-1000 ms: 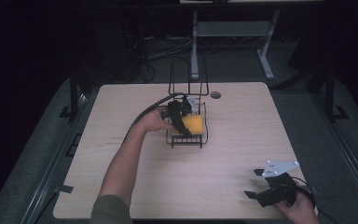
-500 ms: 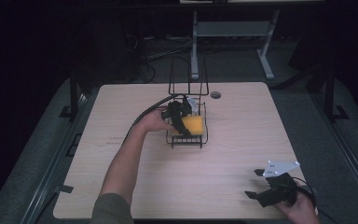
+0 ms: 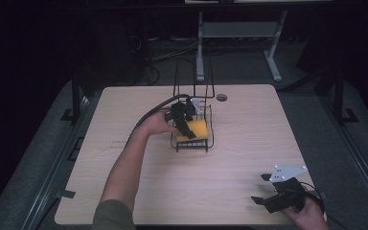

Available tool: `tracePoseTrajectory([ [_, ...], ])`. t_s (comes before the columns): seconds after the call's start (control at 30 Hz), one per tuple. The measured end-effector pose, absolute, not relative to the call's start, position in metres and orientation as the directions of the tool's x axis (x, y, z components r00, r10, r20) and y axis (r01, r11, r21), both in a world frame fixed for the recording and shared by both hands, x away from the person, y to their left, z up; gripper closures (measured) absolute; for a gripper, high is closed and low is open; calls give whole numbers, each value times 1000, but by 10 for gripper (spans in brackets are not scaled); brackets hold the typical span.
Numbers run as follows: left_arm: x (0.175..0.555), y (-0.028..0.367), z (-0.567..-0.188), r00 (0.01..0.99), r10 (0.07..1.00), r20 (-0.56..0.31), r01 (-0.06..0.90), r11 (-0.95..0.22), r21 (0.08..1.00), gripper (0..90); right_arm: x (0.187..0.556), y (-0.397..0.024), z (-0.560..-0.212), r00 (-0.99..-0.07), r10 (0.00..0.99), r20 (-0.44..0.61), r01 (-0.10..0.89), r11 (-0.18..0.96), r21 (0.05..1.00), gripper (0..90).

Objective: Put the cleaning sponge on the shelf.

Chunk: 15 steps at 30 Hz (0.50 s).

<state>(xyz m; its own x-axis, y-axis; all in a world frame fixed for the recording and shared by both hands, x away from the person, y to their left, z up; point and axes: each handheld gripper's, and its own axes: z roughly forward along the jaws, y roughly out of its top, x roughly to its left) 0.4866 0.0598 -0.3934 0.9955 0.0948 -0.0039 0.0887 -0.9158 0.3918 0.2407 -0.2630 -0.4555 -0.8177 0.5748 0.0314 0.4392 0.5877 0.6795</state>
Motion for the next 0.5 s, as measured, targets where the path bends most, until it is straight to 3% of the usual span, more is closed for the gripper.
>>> tracePoseTrajectory([
  [0.5,479,70,-379,995,92,25,73,-904,420,182,240,-261,-455,-821,570,33,438,591,677,132],
])
